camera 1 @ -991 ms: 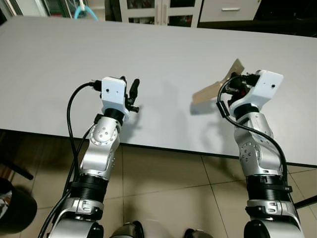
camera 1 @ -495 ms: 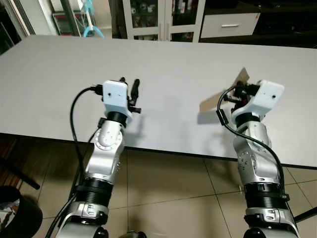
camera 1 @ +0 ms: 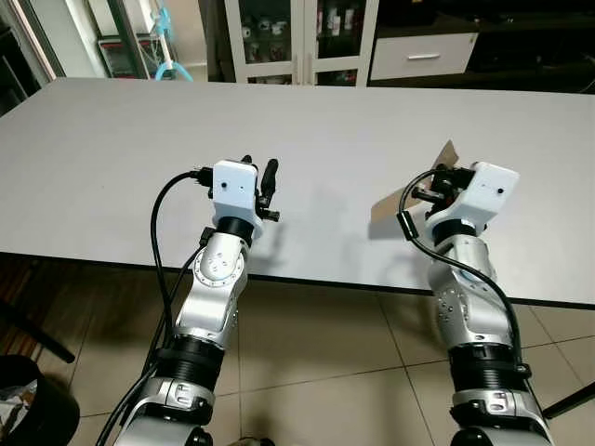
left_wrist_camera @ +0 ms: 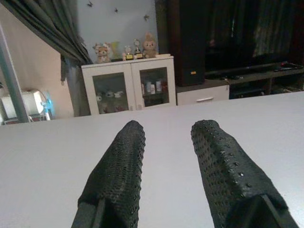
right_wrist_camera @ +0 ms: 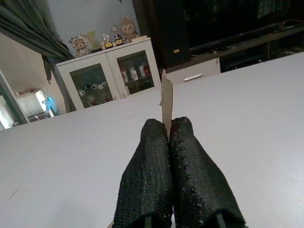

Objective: Picking trash to rubbish bin

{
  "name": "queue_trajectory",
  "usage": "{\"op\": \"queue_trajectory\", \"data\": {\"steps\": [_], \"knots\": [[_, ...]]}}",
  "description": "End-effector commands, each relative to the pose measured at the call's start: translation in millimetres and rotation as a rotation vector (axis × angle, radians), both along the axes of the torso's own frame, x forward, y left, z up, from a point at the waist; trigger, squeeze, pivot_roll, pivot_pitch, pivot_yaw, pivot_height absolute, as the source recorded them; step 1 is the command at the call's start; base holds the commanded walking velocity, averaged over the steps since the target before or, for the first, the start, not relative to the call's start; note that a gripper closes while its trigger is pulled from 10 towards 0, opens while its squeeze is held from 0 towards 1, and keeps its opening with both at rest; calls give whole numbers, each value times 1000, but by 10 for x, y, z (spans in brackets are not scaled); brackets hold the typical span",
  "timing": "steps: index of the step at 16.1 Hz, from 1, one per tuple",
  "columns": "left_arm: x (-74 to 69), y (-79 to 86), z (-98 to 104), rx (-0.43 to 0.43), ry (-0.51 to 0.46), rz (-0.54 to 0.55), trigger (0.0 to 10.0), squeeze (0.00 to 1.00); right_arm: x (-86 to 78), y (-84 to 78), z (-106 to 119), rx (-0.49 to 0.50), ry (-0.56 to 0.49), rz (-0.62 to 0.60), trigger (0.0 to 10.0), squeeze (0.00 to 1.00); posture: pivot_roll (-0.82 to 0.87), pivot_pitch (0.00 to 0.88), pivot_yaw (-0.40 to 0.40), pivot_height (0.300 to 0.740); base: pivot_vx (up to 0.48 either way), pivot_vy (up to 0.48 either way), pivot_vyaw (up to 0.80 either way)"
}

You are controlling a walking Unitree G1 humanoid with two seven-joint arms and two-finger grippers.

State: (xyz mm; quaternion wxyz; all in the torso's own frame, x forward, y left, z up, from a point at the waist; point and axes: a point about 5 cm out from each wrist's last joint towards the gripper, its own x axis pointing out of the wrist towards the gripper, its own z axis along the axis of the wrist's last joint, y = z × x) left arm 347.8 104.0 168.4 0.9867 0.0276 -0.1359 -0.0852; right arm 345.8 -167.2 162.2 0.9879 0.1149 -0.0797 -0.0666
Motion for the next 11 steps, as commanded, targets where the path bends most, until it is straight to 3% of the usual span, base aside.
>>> {"op": "queue_trajectory", "data": {"steps": [1,11], "knots": [[3,12,-12,6,-1,25,10000,0,2,50,-4,-8,1,3,10000,0,-68,0,60,740,0,0,0],[-27,-20,-48,-17,11,31,10000,0,9,142,-26,-6,16,24,10000,0,-56,12,49,740,0,0,0]]}}
